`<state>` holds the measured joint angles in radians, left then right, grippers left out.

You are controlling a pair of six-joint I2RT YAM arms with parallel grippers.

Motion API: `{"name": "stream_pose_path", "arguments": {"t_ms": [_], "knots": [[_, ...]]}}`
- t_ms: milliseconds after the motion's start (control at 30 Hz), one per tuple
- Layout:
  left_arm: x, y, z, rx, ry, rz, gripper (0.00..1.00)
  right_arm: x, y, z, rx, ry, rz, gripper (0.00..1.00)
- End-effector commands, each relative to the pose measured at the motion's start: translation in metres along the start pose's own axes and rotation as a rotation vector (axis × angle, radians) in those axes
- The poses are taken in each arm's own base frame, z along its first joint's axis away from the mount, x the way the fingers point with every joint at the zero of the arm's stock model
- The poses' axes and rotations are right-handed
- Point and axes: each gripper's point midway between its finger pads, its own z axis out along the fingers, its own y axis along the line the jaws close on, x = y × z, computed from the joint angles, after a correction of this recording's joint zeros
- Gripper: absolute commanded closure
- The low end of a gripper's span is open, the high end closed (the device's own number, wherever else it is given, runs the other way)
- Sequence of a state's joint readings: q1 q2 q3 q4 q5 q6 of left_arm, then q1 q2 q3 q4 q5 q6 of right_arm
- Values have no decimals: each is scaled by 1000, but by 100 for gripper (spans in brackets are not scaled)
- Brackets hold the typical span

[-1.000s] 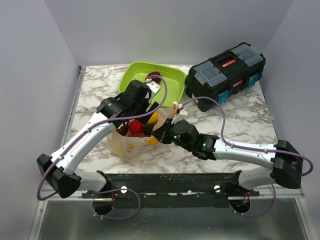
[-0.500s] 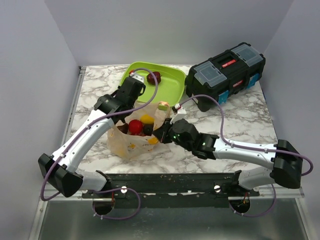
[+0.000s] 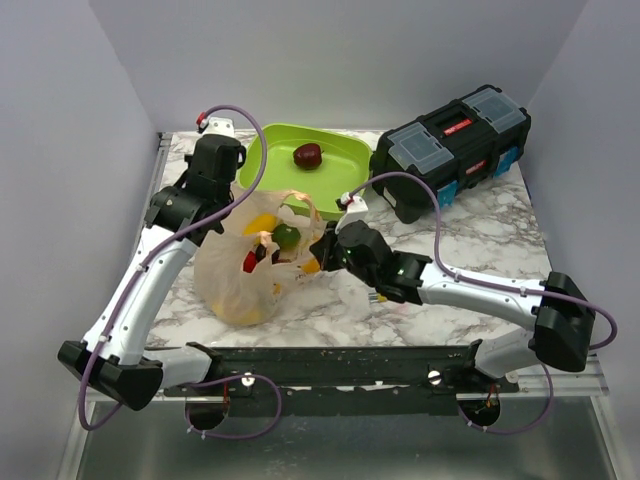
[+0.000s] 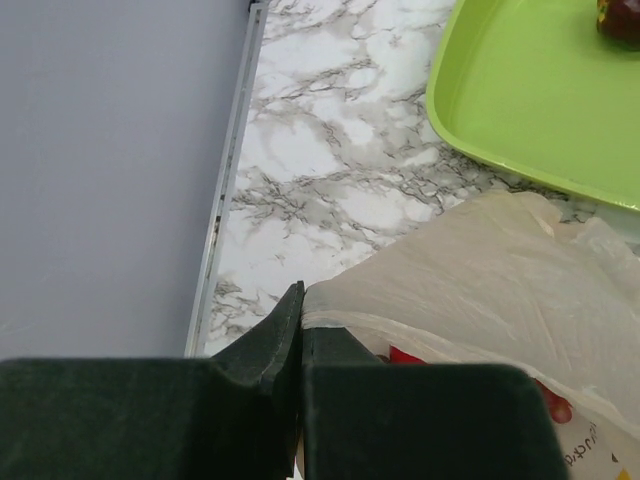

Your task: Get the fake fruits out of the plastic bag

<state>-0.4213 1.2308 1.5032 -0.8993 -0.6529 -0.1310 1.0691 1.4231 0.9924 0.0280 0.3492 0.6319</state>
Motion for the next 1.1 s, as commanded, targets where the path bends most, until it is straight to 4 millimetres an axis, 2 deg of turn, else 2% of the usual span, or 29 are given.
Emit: {"name": "stream_pose_path", "arguments": {"t_ms": [0, 33, 133, 233, 367, 433, 500, 533, 633, 667, 733, 800, 1067], "knots": [[13, -15, 8, 59, 42, -8, 100, 20, -34, -5, 103, 43, -47, 99], [19, -23, 8, 98, 62, -8, 100, 27, -38, -6, 110, 62, -50, 99], [30, -36, -1, 196, 94, -21, 74, 43, -43, -7, 116, 115, -52, 96], [32, -37, -17, 257, 79, -44, 54, 44, -42, -11, 106, 138, -67, 87], [25, -27, -50, 337, 2, -97, 29, 32, -38, -18, 101, 127, -95, 68], [19, -26, -73, 413, -55, -129, 20, 24, -36, -22, 95, 116, -112, 57], [11, -31, -104, 553, -148, -161, 11, 17, -36, -25, 101, 105, -126, 47], [8, -35, -116, 617, -192, -168, 10, 13, -35, -27, 104, 100, -134, 44], [6, -52, -165, 871, -334, -161, 8, 5, -29, -31, 71, 91, -176, 26], [7, -57, -176, 935, -371, -151, 5, 1, -25, -32, 48, 84, -200, 17], [15, -71, -195, 1075, -410, -115, 1, -5, -16, -33, -3, 69, -237, 7], [21, -81, -198, 1137, -389, -102, 1, -13, -3, -34, -66, 57, -278, 5], [35, -98, -174, 1103, -250, -96, 1, -55, 33, -22, -155, -16, -358, 2]]}}
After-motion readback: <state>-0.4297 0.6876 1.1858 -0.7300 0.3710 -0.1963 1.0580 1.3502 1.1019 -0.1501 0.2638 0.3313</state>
